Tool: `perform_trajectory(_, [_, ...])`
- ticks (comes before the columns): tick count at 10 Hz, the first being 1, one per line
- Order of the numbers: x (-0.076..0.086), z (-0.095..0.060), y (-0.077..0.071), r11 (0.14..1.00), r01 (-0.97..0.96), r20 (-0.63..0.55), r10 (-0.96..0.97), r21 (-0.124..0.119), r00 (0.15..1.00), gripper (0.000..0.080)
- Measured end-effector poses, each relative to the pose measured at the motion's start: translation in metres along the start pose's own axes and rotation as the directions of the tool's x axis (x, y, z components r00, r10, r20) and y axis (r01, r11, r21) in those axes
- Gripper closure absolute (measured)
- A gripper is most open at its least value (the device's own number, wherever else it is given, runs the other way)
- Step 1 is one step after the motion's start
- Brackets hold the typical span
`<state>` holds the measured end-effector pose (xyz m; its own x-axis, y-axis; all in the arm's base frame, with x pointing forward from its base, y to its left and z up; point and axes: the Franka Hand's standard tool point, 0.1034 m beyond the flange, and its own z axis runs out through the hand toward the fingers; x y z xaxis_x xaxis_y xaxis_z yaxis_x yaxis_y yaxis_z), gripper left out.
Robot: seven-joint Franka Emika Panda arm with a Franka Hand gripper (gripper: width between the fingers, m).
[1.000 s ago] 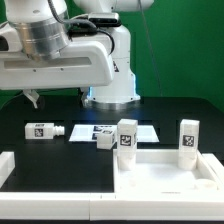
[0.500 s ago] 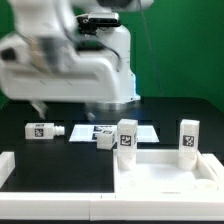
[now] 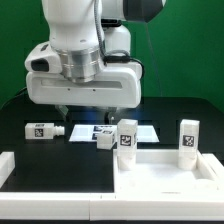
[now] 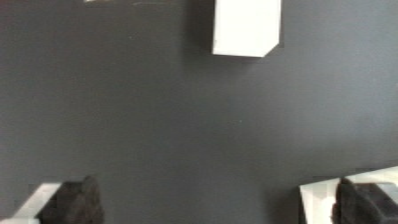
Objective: Assemble square table
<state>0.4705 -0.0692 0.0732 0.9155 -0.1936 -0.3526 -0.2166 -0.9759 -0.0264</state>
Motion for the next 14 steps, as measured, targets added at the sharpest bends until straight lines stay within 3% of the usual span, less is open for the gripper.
perform_trajectory(2, [-0.03, 0.03, -0.01, 0.996, -0.055, 0.053, 0.052, 0.063, 0.997, 0.015])
perform_trajectory(3, [-0.035, 0.037, -0.015, 0.996, -0.059, 0.069, 0.055, 0.063, 0.996, 0.015])
perform_trajectory(4, [-0.033, 0.043, -0.024, 0.996, -0.084, 0.063, 0.081, 0.043, 0.995, 0.015])
perform_trajectory(5, [-0.033, 0.043, -0.025, 0.997, -0.063, 0.064, 0.06, 0.046, 0.996, 0.015])
perform_trajectory(8, [-0.033, 0.047, -0.016, 0.997, -0.047, 0.07, 0.043, 0.056, 0.997, 0.015])
perform_trajectory(11, [-0.053, 0.082, -0.004, 0.997, -0.069, 0.095, 0.066, 0.032, 0.993, 0.015])
perform_trajectory(14, [-0.055, 0.088, -0.005, 0.997, -0.075, 0.105, 0.072, 0.025, 0.992, 0.0177])
